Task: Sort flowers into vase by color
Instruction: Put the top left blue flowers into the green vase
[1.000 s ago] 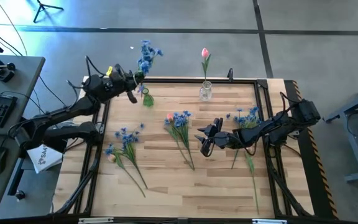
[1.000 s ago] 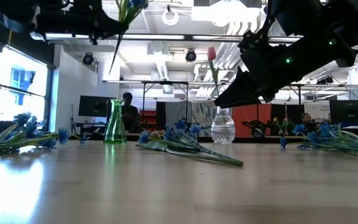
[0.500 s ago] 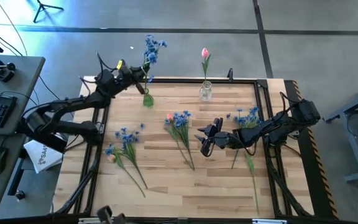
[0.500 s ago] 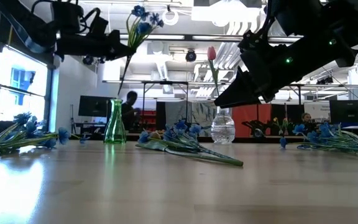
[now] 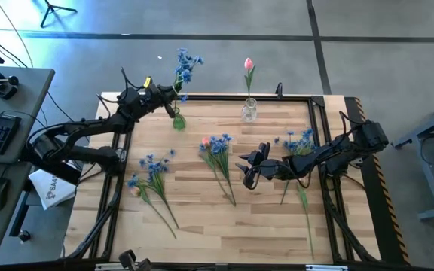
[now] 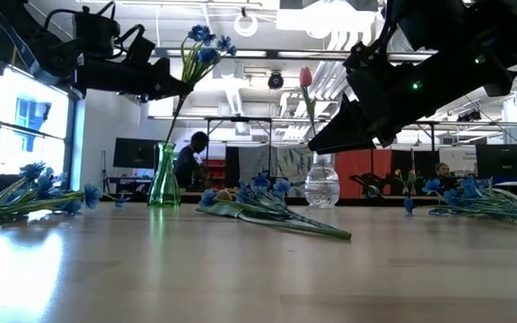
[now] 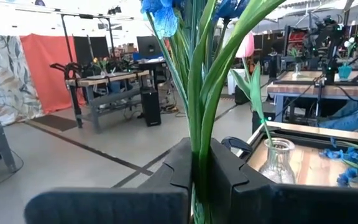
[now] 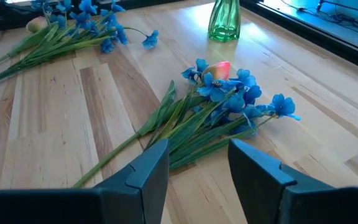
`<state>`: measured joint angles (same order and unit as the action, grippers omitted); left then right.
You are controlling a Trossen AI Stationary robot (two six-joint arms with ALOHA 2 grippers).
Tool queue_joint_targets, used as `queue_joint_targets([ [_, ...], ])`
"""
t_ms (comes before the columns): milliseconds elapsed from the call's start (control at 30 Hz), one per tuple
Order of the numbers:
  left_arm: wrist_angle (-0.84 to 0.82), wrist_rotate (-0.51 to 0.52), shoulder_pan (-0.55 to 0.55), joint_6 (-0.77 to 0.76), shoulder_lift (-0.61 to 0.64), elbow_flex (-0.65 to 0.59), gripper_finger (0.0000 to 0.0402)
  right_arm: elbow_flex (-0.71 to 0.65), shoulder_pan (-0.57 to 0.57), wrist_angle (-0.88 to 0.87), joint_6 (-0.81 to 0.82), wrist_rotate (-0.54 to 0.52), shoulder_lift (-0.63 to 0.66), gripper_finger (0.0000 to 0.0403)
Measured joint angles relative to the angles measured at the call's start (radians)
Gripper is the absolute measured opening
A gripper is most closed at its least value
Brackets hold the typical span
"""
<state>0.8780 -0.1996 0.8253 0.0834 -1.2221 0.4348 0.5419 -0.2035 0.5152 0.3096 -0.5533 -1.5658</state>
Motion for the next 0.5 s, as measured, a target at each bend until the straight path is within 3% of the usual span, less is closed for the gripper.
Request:
queue_joint_targets([
  [500, -0.062, -0.049, 0.000, 0.026, 0.045, 0.000, 0.0136, 0.000, 0.000, 0.003, 0.004, 0.000, 0.000, 0.0161],
])
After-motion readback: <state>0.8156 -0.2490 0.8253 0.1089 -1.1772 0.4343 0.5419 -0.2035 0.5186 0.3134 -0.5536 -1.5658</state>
